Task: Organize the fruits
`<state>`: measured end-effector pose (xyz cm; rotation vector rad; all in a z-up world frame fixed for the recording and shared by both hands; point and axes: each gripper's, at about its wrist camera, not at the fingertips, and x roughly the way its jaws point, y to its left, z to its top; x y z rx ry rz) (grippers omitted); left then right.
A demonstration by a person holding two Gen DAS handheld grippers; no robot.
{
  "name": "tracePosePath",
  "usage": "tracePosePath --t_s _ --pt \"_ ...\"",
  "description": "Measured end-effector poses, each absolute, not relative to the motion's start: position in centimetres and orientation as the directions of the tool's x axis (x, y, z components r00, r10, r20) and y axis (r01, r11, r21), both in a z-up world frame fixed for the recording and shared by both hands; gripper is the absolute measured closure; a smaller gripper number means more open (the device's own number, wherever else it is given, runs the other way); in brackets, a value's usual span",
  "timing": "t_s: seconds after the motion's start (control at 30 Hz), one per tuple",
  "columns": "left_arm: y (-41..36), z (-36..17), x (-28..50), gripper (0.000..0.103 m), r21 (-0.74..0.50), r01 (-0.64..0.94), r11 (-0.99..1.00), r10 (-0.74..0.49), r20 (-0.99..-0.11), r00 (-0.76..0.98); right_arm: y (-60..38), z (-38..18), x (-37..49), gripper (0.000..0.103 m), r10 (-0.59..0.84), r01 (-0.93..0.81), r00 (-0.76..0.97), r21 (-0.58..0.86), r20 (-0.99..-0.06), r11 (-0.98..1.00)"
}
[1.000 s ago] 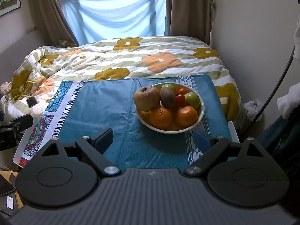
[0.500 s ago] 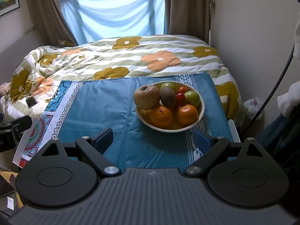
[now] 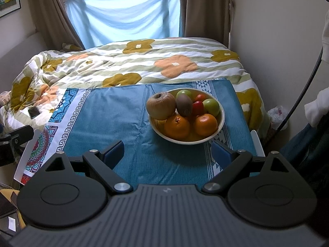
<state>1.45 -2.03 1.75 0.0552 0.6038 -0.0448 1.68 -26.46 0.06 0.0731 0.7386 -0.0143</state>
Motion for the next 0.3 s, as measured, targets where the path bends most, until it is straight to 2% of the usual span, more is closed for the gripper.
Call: tracePosePath --t_s 0.3 --pt "-1.74 1.78 1.46 0.0 0.058 0.046 0.997 -0.006 -0.557 0.83 -26.13 0.27 1.87 0.0 0.015 0.036 0.741 0.062 -0.671 0.997"
